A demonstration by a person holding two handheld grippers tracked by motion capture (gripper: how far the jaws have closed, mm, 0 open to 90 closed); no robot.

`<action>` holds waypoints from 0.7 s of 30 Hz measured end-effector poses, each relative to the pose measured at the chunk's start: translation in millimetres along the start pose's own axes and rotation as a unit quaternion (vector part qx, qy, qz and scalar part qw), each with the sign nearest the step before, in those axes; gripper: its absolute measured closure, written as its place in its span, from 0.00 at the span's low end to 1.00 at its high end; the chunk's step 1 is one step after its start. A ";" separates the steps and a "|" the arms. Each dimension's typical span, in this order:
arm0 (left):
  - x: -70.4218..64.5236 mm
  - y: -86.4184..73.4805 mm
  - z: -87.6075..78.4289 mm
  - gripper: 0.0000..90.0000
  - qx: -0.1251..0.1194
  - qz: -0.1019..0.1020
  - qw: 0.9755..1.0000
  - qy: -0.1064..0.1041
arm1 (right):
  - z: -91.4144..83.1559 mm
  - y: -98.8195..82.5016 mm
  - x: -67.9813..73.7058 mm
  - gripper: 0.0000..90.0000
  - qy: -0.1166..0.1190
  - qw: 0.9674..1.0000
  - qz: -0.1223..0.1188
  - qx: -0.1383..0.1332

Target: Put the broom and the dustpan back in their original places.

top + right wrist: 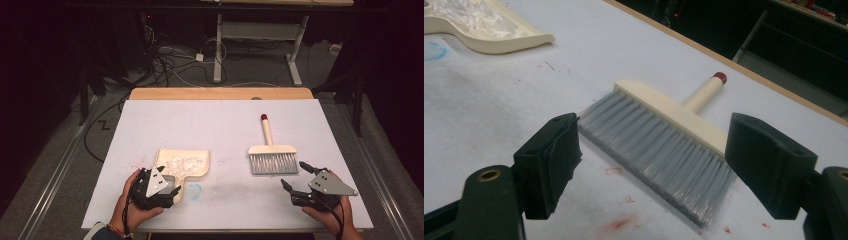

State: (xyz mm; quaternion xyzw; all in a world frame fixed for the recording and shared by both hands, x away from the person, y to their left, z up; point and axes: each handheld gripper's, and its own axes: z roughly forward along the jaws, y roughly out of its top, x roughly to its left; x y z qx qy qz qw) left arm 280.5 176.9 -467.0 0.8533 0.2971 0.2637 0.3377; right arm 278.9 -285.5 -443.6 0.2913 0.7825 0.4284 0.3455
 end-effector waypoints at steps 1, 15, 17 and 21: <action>0.2 0.0 0.0 0.21 -0.001 -0.001 1.000 0.000 | 0.0 0.0 0.1 0.25 0.000 1.000 0.000 0.000; 2.3 1.0 1.0 0.21 -0.002 -0.005 1.000 0.001 | 2.1 -1.6 -1.8 0.25 -0.004 1.000 -0.002 0.005; 2.6 1.0 1.2 0.21 0.000 -0.005 1.000 0.002 | 2.5 -2.1 -2.4 0.25 -0.003 1.000 -0.001 0.006; 2.7 1.0 0.6 0.21 -0.002 -0.006 1.000 0.003 | 3.0 -2.5 -2.4 0.25 -0.002 1.000 -0.001 0.008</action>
